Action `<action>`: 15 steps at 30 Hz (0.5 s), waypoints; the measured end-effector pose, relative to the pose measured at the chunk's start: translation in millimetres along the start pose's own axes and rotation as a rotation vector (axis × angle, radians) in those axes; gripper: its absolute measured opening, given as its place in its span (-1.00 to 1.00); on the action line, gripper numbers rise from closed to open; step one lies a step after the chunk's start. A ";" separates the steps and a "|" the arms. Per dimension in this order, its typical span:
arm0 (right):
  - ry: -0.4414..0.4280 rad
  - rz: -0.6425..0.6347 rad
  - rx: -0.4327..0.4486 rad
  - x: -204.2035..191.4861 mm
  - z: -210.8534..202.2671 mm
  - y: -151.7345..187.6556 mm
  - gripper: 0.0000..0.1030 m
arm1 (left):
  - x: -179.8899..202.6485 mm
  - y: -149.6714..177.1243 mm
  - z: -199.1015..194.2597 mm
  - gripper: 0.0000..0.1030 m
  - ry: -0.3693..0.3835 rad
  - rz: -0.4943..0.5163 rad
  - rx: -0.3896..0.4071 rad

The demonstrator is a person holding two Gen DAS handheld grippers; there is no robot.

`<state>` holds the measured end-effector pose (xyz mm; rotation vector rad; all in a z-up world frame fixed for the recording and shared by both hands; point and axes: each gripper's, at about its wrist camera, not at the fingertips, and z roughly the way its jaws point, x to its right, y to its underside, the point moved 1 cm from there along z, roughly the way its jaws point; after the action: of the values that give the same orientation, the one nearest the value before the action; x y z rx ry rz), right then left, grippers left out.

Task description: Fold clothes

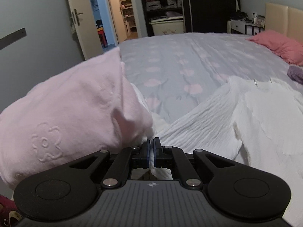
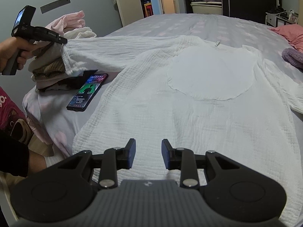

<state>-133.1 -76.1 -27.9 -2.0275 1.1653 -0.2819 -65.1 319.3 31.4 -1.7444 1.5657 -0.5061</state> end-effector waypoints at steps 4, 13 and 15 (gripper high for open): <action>-0.003 -0.007 0.002 -0.7 -1.7 -0.4 -0.35 | 21.2 3.7 -3.0 -0.96 0.001 0.068 0.042; -0.009 -0.013 0.007 -3.2 -3.7 -1.6 -0.35 | 35.9 -57.1 -24.1 -0.96 0.000 0.084 0.147; -0.008 -0.011 0.016 -3.5 -6.0 -2.2 -0.35 | 22.2 -69.9 -26.9 -0.96 -0.016 0.042 0.166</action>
<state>-136.8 -75.7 -21.6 -2.0205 1.1440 -0.2875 -32.5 290.7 96.4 -1.5842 1.5015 -0.5824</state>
